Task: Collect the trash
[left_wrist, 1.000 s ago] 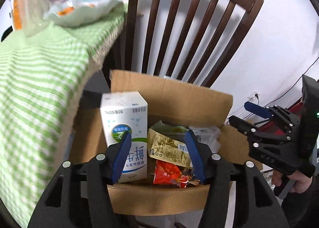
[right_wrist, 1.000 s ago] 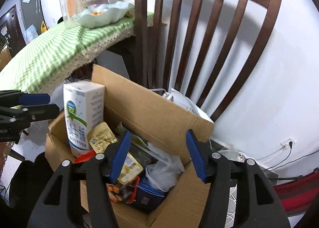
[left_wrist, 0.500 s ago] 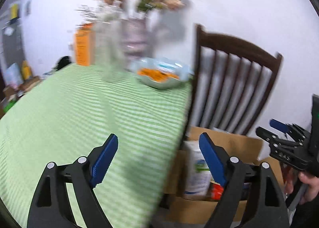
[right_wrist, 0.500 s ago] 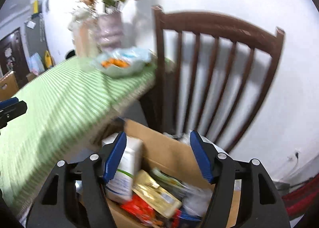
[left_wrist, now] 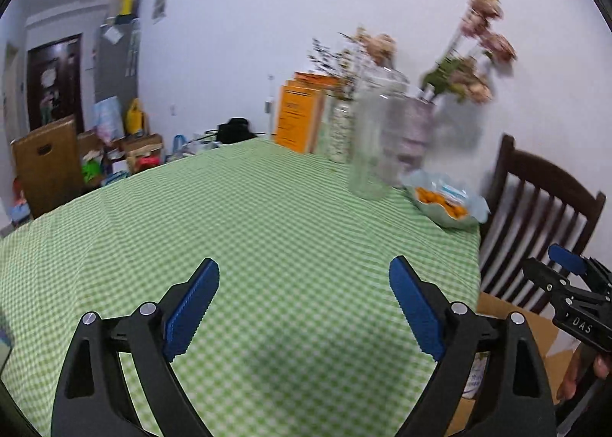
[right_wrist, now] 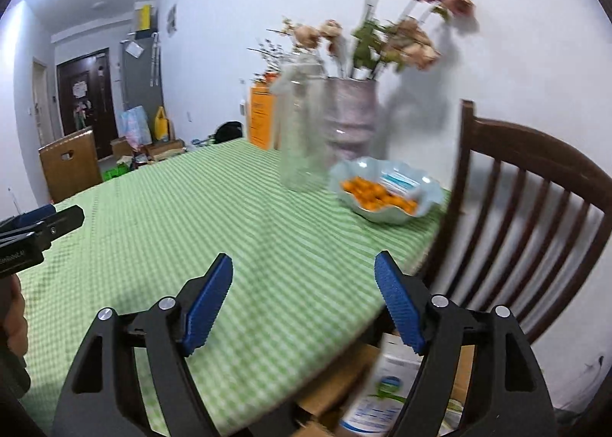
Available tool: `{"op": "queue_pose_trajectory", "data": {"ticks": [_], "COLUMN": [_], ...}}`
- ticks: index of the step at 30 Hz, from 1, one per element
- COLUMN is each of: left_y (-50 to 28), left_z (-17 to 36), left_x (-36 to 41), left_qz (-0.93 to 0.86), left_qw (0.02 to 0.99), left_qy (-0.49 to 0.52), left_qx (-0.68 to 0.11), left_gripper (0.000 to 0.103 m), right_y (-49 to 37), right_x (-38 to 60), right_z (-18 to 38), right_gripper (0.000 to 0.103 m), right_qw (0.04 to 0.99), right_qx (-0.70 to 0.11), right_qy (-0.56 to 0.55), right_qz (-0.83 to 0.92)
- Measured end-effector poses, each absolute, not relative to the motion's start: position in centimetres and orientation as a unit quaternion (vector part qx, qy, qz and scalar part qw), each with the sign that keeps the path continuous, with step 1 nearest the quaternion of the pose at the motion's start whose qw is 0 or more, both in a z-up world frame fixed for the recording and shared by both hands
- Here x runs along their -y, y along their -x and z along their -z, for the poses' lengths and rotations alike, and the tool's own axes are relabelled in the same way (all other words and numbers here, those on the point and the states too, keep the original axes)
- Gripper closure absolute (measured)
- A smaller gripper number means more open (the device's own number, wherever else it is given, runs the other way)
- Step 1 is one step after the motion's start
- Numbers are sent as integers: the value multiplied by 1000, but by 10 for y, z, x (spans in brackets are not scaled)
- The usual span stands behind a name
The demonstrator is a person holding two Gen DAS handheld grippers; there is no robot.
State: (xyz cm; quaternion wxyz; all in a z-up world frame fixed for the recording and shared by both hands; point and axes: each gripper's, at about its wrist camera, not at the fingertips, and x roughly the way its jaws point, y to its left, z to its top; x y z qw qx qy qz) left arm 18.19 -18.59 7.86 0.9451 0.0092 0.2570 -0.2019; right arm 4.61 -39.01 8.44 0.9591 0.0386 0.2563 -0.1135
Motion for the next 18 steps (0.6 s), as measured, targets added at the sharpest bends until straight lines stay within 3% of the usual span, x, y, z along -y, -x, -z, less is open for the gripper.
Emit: {"op": "queue_pose_trajectory", "data": {"ticks": [18], "left_y": [-218], "left_z": [-58], "left_x": [49], "left_qz": [122], "left_qw": [977], "left_qy": [13], "left_qx": [-175], "left_gripper": [11], "right_y": [-85], "right_x": [276], "right_z": [-90], "right_gripper": [18], "right_qw": [970], "right_qx": [-222], "right_qy": [-45], "right_qz": [87]}}
